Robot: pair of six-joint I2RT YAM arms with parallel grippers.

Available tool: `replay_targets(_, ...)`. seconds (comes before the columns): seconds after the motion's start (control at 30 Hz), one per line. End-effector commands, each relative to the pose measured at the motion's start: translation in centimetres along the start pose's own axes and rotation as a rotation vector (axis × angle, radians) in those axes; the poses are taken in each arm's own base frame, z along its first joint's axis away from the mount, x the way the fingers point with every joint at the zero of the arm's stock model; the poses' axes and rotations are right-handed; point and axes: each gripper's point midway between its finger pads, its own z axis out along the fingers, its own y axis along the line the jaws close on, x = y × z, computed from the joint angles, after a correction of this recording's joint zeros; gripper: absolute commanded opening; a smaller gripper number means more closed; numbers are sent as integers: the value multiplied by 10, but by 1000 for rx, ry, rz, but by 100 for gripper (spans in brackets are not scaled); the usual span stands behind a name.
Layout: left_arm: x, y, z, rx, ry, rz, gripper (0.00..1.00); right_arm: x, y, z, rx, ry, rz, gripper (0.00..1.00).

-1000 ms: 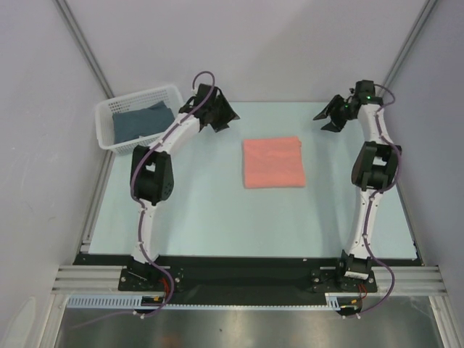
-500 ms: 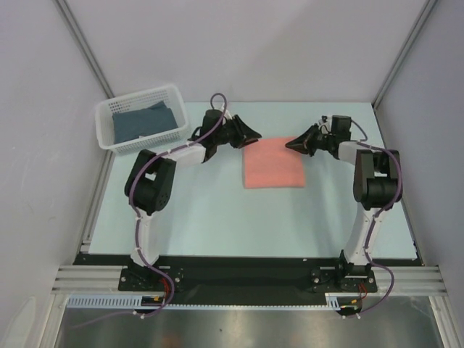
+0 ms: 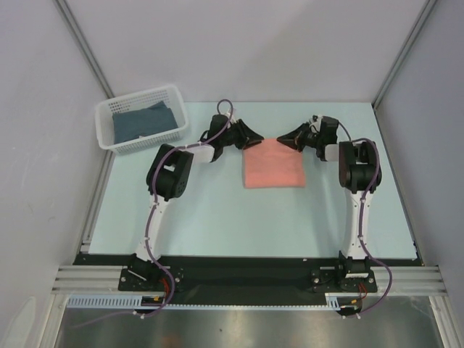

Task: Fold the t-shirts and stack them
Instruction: Fold the tshirt

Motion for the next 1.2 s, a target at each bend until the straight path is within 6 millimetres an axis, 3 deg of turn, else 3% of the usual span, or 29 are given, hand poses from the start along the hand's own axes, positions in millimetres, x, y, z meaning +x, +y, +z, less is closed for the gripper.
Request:
replay_targets(0.0, -37, -4, -3, 27, -36, 77, 34, -39, 1, -12, 14, -77, -72, 10)
replay_targets(0.03, -30, 23, 2, -27, 5, 38, 34, -42, -6, -15, 40, -78, -48, 10)
replay_targets(0.07, -46, 13, 3, -15, -5, 60, 33, -45, -13, -16, 53, -81, -38, 11)
replay_targets(0.13, -45, 31, 5, -89, 47, 106, 33, -59, -15, -25, 73, -98, -28, 11)
replay_targets(0.17, -63, 9, 4, -78, 21, 170, 33, -64, -12, -29, 74, -105, -31, 11)
replay_targets(0.23, -70, -3, -8, -128, 30, 262, 37, -75, 1, -40, 90, -111, -59, 11)
replay_targets(0.27, -83, -37, -22, -116, -12, 316, 40, -79, 22, -47, 88, -118, -96, 11)
replay_targets(0.3, -85, -49, -32, -125, -17, 355, 44, -85, 39, -54, 90, -130, -130, 11)
replay_targets(0.33, -86, -63, -41, -120, -23, 375, 46, -80, 42, -60, 124, -115, -116, 11)
replay_targets(0.37, -84, -96, -61, -98, -42, 408, 46, -74, 51, -65, 144, -105, -133, 12)
replay_targets(0.4, -81, -107, -70, -92, -51, 422, 47, -69, 76, -74, 135, -110, -160, 14)
replay_targets(0.43, -76, -122, -80, -72, -63, 433, 47, -60, 89, -79, 134, -101, -164, 15)
replay_targets(0.47, -48, -107, -82, -91, -17, 400, 47, -43, 80, -84, 150, -83, -137, 21)
replay_targets(0.5, -39, -138, -98, -44, -33, 422, 47, -34, 83, -87, 154, -81, -144, 25)
replay_targets(0.53, -25, -141, -99, -29, -19, 437, 47, -23, 102, -99, 140, -95, -184, 30)
replay_targets(0.57, 7, -135, -95, -37, 45, 446, 47, -5, 84, -102, 168, -76, -162, 36)
replay_targets(0.63, 38, -134, -100, -63, 110, 494, 46, 17, 82, -114, 184, -52, -188, 36)
replay_targets(0.67, 68, -124, -99, -73, 171, 482, 45, 26, 83, -114, 169, -38, -199, 36)
replay_targets(0.73, 86, -135, -102, -9, 168, 469, 42, 61, 69, -113, 130, 29, -177, 36)
replay_targets(0.77, 108, -117, -103, -33, 208, 435, 41, 74, 69, -115, 124, 46, -187, 32)
replay_targets(0.83, 115, -118, -100, 0, 178, 411, 41, 100, 49, -112, 163, 94, -192, 29)
replay_targets(0.87, 125, -98, -100, -25, 195, 372, 41, 107, 45, -111, 164, 106, -199, 24)
replay_targets(0.9, 126, -97, -96, -3, 184, 338, 41, 118, 33, -111, 176, 127, -174, 20)
replay_targets(0.97, 134, -73, -90, -27, 201, 298, 40, 118, 24, -107, 158, 124, -175, 12)
replay_targets(1.17, 138, -38, -75, -72, 206, 283, 39, 123, -1, -103, 137, 157, -100, 10)
